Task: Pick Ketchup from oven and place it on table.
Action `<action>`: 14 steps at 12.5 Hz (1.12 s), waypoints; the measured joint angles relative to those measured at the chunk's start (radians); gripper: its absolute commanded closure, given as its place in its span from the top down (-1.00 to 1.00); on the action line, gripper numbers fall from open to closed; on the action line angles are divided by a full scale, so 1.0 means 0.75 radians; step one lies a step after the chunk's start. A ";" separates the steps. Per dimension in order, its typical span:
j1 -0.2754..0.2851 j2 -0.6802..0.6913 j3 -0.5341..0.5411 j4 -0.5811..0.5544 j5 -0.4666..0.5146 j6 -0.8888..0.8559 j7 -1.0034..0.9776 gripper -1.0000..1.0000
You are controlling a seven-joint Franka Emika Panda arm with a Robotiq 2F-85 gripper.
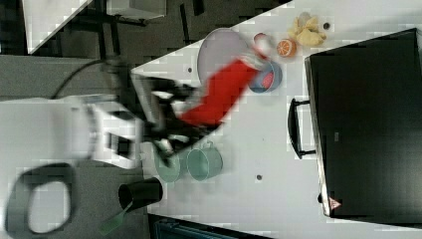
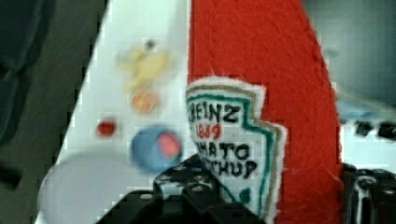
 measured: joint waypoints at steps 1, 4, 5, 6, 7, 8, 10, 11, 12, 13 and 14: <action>0.027 -0.011 0.048 0.007 0.022 -0.004 -0.002 0.29; 0.108 0.016 0.186 -0.026 0.037 0.009 -0.042 0.29; 0.120 0.019 0.236 -0.070 0.024 0.018 -0.045 0.29; 0.127 0.025 0.289 -0.109 0.012 0.030 -0.045 0.29; 0.145 0.030 0.319 -0.156 0.020 0.065 -0.045 0.29; 0.182 0.035 0.319 -0.203 0.016 0.080 -0.041 0.29; 0.213 0.047 0.320 -0.328 0.012 0.170 -0.037 0.29; 0.215 0.048 0.312 -0.413 0.018 0.265 -0.033 0.29; 0.221 0.044 0.291 -0.514 0.015 0.368 -0.023 0.29; 0.215 0.045 0.276 -0.605 0.015 0.433 -0.015 0.29; 0.202 0.053 0.274 -0.684 0.023 0.492 -0.015 0.29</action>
